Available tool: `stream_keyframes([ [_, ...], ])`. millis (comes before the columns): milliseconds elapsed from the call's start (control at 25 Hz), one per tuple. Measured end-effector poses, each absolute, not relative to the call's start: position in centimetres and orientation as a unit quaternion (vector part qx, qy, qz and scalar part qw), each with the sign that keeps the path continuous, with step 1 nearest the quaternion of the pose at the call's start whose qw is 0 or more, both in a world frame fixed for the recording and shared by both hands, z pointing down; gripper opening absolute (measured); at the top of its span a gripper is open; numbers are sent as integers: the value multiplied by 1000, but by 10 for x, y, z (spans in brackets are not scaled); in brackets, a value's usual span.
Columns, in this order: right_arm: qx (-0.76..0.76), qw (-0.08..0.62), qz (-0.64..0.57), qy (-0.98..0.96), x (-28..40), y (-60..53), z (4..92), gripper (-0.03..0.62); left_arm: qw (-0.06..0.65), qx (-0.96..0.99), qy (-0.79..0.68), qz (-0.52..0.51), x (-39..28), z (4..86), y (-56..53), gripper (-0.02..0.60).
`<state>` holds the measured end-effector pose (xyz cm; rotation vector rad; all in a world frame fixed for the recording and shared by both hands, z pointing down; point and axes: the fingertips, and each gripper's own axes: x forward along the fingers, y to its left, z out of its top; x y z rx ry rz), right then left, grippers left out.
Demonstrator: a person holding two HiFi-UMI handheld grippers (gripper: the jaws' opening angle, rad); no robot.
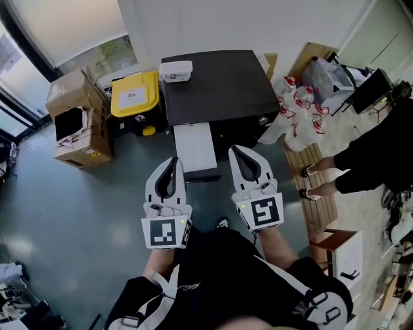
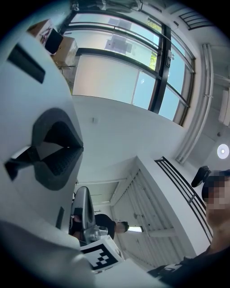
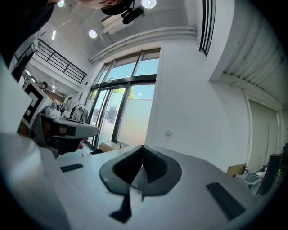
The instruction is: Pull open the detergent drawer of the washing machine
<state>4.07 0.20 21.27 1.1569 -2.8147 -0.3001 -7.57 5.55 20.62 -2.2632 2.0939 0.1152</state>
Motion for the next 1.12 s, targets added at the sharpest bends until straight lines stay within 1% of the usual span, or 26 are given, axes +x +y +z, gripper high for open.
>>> stream_keyframes([
  [480, 380, 42, -108, -918, 43, 8, 206, 8, 27, -741, 670, 43, -70, 204, 57, 21],
  [1120, 382, 52, -91, -918, 46, 8, 213, 8, 20, -738, 673, 46, -72, 208, 60, 21],
])
